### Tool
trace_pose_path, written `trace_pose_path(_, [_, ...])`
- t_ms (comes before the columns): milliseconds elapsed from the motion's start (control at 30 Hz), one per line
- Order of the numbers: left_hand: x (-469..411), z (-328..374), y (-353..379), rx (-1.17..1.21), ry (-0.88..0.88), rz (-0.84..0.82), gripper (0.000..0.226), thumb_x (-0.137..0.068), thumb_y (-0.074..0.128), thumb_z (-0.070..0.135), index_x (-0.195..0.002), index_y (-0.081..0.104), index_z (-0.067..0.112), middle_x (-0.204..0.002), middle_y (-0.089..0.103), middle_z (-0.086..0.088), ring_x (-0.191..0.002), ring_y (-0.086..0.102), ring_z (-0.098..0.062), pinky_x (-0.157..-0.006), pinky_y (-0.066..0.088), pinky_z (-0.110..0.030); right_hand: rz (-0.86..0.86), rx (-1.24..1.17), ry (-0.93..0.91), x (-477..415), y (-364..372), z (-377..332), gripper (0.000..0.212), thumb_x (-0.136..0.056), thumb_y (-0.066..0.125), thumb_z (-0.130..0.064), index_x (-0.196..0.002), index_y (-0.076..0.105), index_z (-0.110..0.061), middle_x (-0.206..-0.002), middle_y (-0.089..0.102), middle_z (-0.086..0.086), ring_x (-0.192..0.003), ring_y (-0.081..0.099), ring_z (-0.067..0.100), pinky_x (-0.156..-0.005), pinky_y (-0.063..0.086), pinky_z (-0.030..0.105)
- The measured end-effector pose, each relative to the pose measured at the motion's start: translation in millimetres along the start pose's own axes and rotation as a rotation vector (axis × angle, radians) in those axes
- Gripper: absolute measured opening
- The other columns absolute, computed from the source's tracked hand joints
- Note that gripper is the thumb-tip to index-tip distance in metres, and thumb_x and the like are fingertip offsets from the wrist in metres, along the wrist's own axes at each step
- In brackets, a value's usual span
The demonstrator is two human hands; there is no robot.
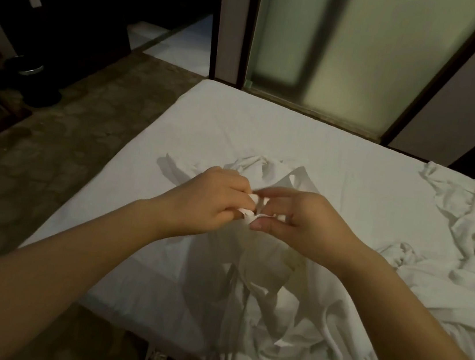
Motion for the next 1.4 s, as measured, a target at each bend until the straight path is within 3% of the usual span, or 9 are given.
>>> trace_pose_path(100, [2.1,3.3,4.4,-0.002,0.039,-0.011,0.022,-0.083,0.054,0.022,-0.09,0.073,0.013,-0.086,0.069,-0.004,-0.085,0.048,-0.009,-0.071,0.034,-0.015,-0.04,-0.02,-0.018,0.9,2.1,-0.9,0.027,-0.082,0.062,-0.04,-0.087,0.075,-0.017,-0.084,0.062,-0.006,-0.072,0.058,0.007,-0.067,0.048,0.022])
trace_pose_path(300, [7.0,1.7,6.0,-0.19,-0.082,0.045,0.026,-0.085,0.047,0.037,-0.085,0.066,0.02,-0.084,0.061,0.0,-0.077,0.039,-0.008,-0.073,0.025,-0.021,0.007,0.082,-0.012,3.1,-2.7,-2.6,0.023,-0.088,0.062,-0.034,-0.089,0.075,-0.015,-0.078,0.055,-0.003,-0.063,0.053,0.012,-0.06,0.04,0.022])
trace_pose_path(433, [6.3,5.4,12.6,-0.242,-0.185,0.068,0.024,-0.091,0.047,0.037,-0.105,0.062,0.024,-0.094,0.051,0.006,-0.087,0.032,-0.007,-0.082,0.021,-0.024,0.05,0.121,-0.043,1.3,-6.6,-8.0,0.034,-0.088,0.06,-0.036,-0.071,0.071,-0.008,-0.065,0.055,0.005,-0.057,0.05,0.019,-0.056,0.036,0.025])
trace_pose_path(567, [6.7,-2.8,20.3,-0.219,-0.25,0.064,0.02,-0.086,0.048,0.035,-0.088,0.061,0.02,-0.085,0.041,0.008,-0.089,0.039,-0.014,-0.078,0.022,-0.027,0.074,0.157,0.041,5.7,-22.5,-2.2,0.033,-0.088,0.063,-0.034,-0.07,0.07,-0.007,-0.062,0.05,-0.001,-0.059,0.049,0.017,-0.06,0.04,0.029])
trace_pose_path(933, [-51.4,4.8,-13.8,-0.253,-0.147,0.366,0.043,-0.081,0.042,0.044,-0.093,0.071,0.015,-0.082,0.051,0.0,-0.087,0.047,-0.022,-0.076,0.029,-0.031,0.298,0.28,0.237,4.0,-91.1,-1.0,0.035,-0.09,0.058,-0.033,-0.057,0.048,-0.028,-0.061,0.047,-0.009,-0.058,0.046,0.008,-0.056,0.034,0.023])
trace_pose_path(1067, [-93.7,16.8,-60.2,0.024,0.14,0.533,0.039,-0.089,0.042,0.035,-0.082,0.072,0.01,-0.073,0.053,-0.006,-0.076,0.042,-0.016,-0.069,0.029,-0.022,0.59,0.393,0.196,9.2,-151.7,-6.8,0.035,-0.087,0.064,-0.029,-0.055,0.056,-0.017,-0.056,0.047,-0.004,-0.053,0.047,0.017,-0.057,0.039,0.029])
trace_pose_path(1133, [-108.4,21.1,-78.5,0.249,0.257,0.475,0.033,-0.09,0.043,0.033,-0.089,0.07,0.014,-0.078,0.058,-0.003,-0.078,0.047,-0.013,-0.074,0.034,-0.016,0.679,0.422,0.202,13.7,-177.1,-10.2,0.035,-0.086,0.065,-0.028,-0.056,0.058,-0.013,-0.056,0.05,-0.003,-0.053,0.049,0.016,-0.057,0.041,0.029])
trace_pose_path(1267, [-132.4,15.1,-86.5,0.827,0.147,0.211,0.009,-0.092,0.046,0.031,-0.095,0.05,0.023,-0.069,0.052,0.002,-0.064,0.048,-0.011,-0.066,0.042,-0.018,0.712,0.457,0.262,20.2,-196.1,-10.6,0.032,-0.084,0.066,-0.031,-0.065,0.069,-0.005,-0.064,0.059,0.005,-0.059,0.056,0.02,-0.062,0.046,0.031])
trace_pose_path(1400, [-151.8,-0.1,-77.0,0.665,0.052,-0.106,0.007,-0.096,0.049,0.021,-0.095,0.053,0.026,-0.086,0.063,-0.003,-0.071,0.058,-0.007,-0.067,0.045,-0.013,0.729,0.399,0.357,27.7,-191.9,-1.8,0.032,-0.084,0.066,-0.032,-0.068,0.07,-0.004,-0.065,0.057,0.004,-0.06,0.055,0.018,-0.062,0.048,0.034])
Point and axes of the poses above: each hand's wrist, its own x-axis away from the middle knuckle, its own y-axis out of the palm, z = x × y, the point moved 3 cm from there along -x, towards the middle knuckle
